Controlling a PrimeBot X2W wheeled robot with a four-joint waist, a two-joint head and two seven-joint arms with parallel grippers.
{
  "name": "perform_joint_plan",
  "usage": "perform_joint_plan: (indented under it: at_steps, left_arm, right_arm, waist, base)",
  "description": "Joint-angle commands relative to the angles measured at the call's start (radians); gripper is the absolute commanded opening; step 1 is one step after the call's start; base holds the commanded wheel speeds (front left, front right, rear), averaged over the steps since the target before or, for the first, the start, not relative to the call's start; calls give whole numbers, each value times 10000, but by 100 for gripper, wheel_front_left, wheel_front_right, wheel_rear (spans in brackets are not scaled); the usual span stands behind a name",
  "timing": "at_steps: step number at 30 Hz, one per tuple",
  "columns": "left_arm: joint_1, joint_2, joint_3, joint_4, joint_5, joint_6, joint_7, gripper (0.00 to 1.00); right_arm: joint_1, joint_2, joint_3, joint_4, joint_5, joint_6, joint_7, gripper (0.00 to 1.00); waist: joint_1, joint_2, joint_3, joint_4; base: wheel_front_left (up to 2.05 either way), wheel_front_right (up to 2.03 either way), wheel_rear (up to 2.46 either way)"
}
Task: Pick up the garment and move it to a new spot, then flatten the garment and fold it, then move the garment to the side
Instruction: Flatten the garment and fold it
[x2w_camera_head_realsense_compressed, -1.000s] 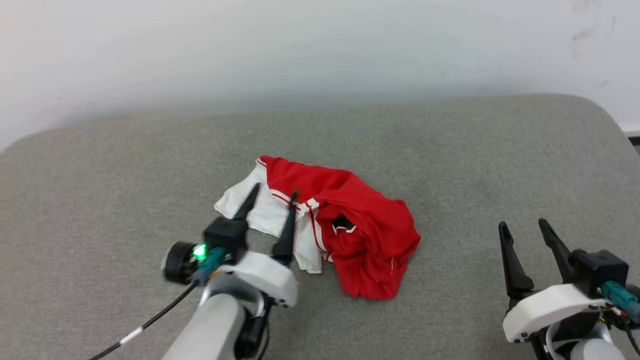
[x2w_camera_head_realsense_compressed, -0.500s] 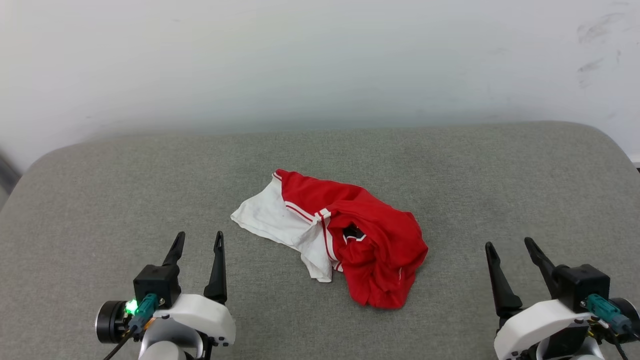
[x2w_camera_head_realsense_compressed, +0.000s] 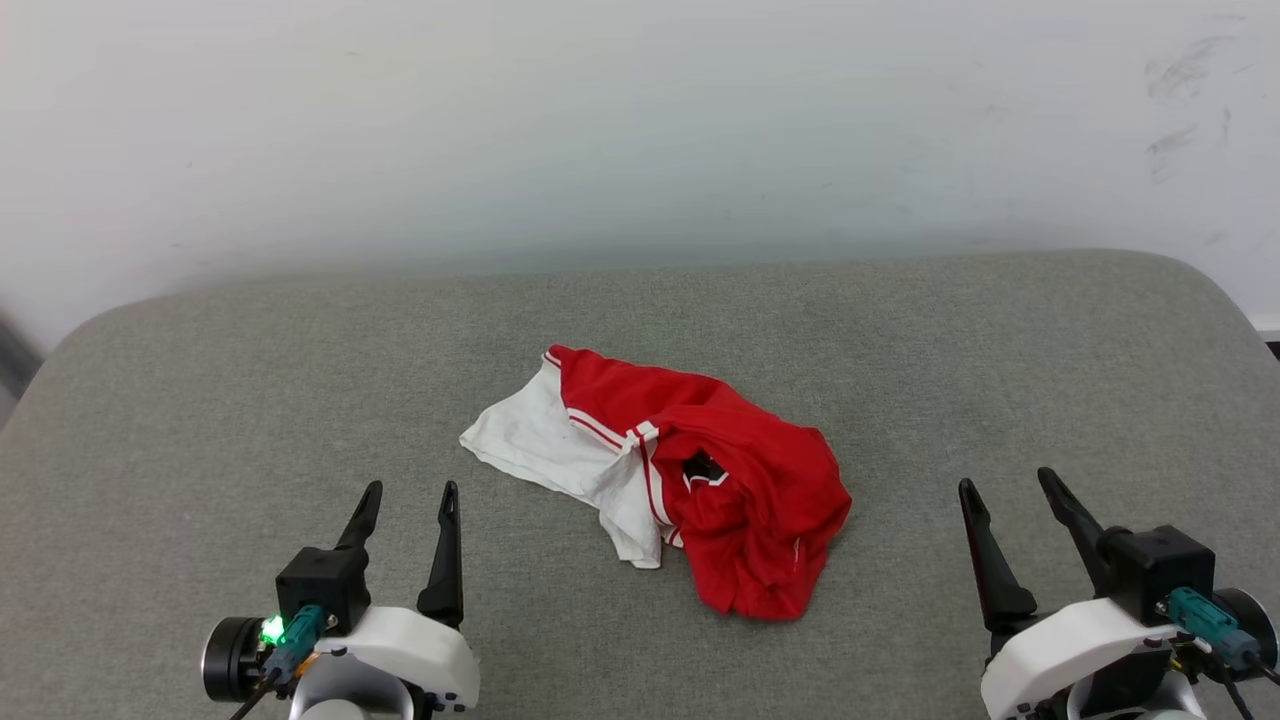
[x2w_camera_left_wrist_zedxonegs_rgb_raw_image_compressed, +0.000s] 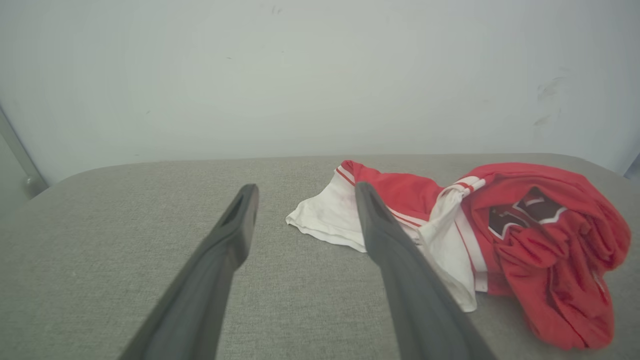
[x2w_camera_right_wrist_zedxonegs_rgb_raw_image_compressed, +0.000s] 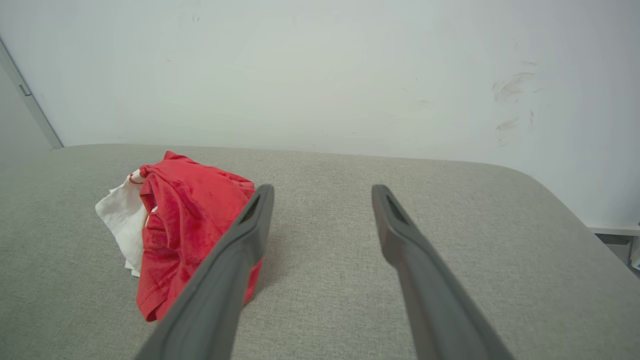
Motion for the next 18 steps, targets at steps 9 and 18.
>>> perform_joint_plan:
  at_steps: [9, 18]
  left_arm:
    - [-144, -58, -6, -271, -29, 80, -3, 100]
    - [-619, -201, -221, -599, 157, -29, -14, 100]
  right_arm:
    - [-438, 9, -416, 573, 995, -3, 442, 100]
    - [-3001, -102, 1060, 1584, 1466, -3, 3508, 100]
  waist:
    - [0, 0, 176, 176]
    - [0, 0, 848, 924]
  base:
    - [0, 0, 0]
    - [0, 0, 0]
